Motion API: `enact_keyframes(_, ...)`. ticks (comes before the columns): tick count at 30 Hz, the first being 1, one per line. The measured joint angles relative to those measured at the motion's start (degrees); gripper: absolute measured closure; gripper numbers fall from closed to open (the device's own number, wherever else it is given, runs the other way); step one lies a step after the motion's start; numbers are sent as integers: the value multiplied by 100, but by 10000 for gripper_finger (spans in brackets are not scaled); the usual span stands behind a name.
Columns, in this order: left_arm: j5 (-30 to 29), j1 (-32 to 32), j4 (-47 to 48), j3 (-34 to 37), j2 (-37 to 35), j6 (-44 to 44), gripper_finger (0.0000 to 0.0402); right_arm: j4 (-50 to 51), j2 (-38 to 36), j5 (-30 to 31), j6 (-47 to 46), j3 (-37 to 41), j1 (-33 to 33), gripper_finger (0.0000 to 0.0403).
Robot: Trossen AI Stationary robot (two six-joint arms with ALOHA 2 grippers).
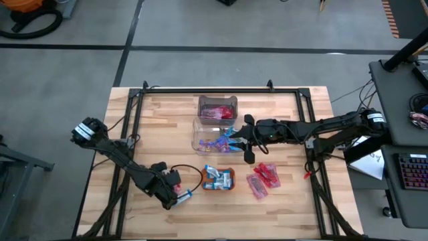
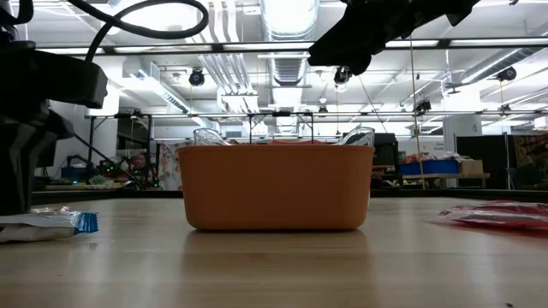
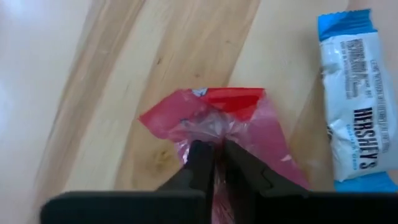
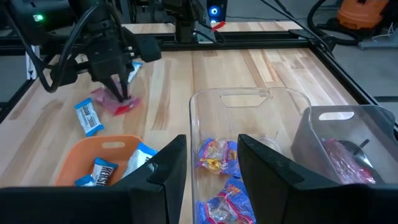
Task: Sort candy
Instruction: Put the red candy into the black transparent bin
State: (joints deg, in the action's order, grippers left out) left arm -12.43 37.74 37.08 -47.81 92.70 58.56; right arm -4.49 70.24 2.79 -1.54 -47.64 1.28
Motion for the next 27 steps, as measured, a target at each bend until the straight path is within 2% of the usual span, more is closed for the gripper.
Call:
enact_keyframes(4,-62,-6,235,35,-192,-167,395,0,2,2,0,0,0,268)
enact_keyframes(9,-416,-7,543,28,-543,-236,401,0,2,2,0,0,0,268)
enact_keyframes(16,-564,78,194,22,-756,-664,393,0,2,2,1,2,0,268)
enact_keyframes(21,-562,292,167,203,-725,-652,344,2,2,15,2,2,20,268)
enact_keyframes(27,-594,537,66,410,-725,-148,237,2,4,13,4,2,113,268)
